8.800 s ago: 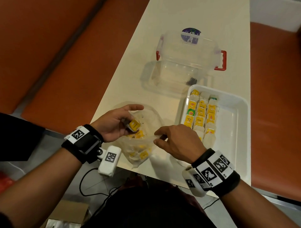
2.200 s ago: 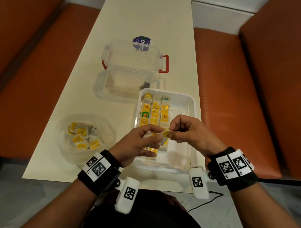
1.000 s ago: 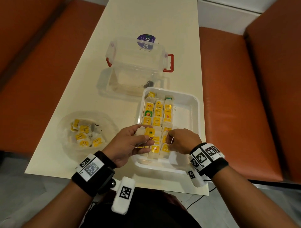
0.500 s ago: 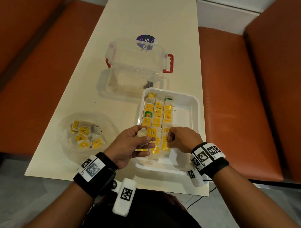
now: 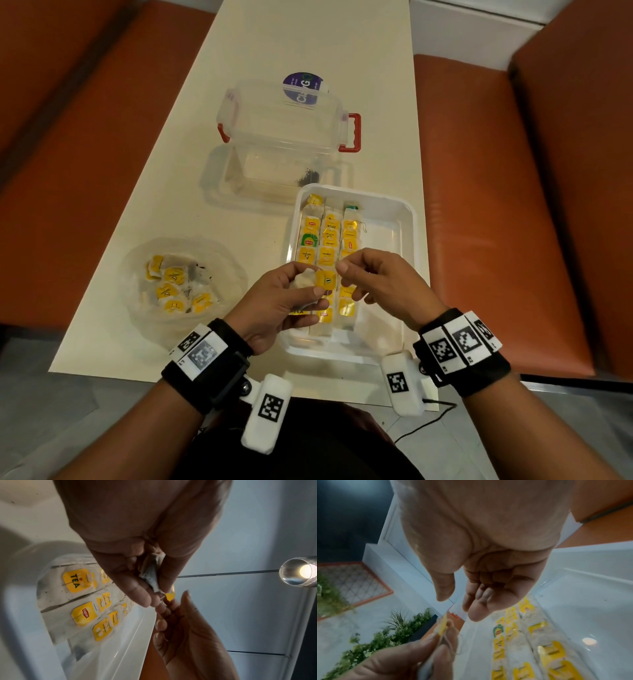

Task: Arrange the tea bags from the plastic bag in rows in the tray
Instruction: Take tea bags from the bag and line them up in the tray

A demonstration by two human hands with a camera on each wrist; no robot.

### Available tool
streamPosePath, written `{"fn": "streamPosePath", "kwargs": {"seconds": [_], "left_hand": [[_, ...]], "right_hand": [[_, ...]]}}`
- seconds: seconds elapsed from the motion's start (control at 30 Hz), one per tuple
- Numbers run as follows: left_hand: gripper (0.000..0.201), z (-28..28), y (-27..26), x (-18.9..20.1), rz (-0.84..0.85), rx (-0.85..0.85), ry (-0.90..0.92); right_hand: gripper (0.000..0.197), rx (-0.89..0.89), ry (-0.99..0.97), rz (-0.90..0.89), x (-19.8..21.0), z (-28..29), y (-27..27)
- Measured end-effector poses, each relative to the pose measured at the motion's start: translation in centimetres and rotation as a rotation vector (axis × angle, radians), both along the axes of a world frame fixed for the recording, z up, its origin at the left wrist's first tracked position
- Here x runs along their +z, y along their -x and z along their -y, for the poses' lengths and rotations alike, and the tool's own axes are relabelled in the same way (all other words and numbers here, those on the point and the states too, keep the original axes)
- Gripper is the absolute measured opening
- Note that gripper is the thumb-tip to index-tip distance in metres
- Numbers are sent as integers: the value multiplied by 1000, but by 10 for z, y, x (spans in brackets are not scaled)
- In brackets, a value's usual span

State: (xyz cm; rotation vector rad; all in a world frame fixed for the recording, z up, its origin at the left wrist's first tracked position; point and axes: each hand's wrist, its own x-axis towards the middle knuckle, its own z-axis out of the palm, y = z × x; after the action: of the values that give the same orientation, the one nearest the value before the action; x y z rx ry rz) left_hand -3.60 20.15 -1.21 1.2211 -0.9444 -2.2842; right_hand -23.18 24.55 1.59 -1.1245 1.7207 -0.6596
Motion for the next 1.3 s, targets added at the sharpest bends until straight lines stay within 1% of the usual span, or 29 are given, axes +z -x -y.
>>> {"fn": "streamPosePath", "kwargs": {"seconds": [0.27, 0.4, 0.47, 0.53, 0.6, 0.63, 0.73, 0.87, 0.97, 1.1, 1.2, 1.23, 1.3], "left_hand": [[24, -3, 11, 1, -20, -20, 19], [36, -5, 13, 1, -61, -17, -2], [36, -5, 14, 2, -110, 3, -49], [26, -4, 13, 5, -179, 40, -142], [28, -1, 12, 7, -230, 70, -216], [30, 0, 11, 7, -236, 76, -223], [31, 1, 10, 6, -200, 62, -173], [26, -1, 11, 3, -132, 30, -109], [24, -2, 12, 0, -73, 39, -78], [30, -3, 14, -1, -51, 69, -66], [37, -3, 14, 1, -55, 65, -45], [36, -2, 14, 2, -54, 55, -36], [27, -2, 13, 4, -47, 40, -21]], "right_hand": [[11, 38, 30, -4, 4, -3, 1], [8, 27, 29, 10, 4, -5, 4], [8, 7, 33, 23, 7, -6, 5], [8, -17, 42, 42, 11, -6, 7], [8, -50, 56, 80, 16, -7, 10], [8, -71, 64, 110, 19, -8, 11], [7, -126, 103, 203, 27, -10, 15], [7, -195, 173, 295, 43, -12, 20], [13, -229, 220, 351, 54, -13, 22], [16, -267, 275, 428, 66, -15, 23], [15, -258, 296, 432, 69, -15, 24], [16, -244, 295, 418, 69, -15, 24], [18, -230, 287, 408, 67, -16, 23]]}}
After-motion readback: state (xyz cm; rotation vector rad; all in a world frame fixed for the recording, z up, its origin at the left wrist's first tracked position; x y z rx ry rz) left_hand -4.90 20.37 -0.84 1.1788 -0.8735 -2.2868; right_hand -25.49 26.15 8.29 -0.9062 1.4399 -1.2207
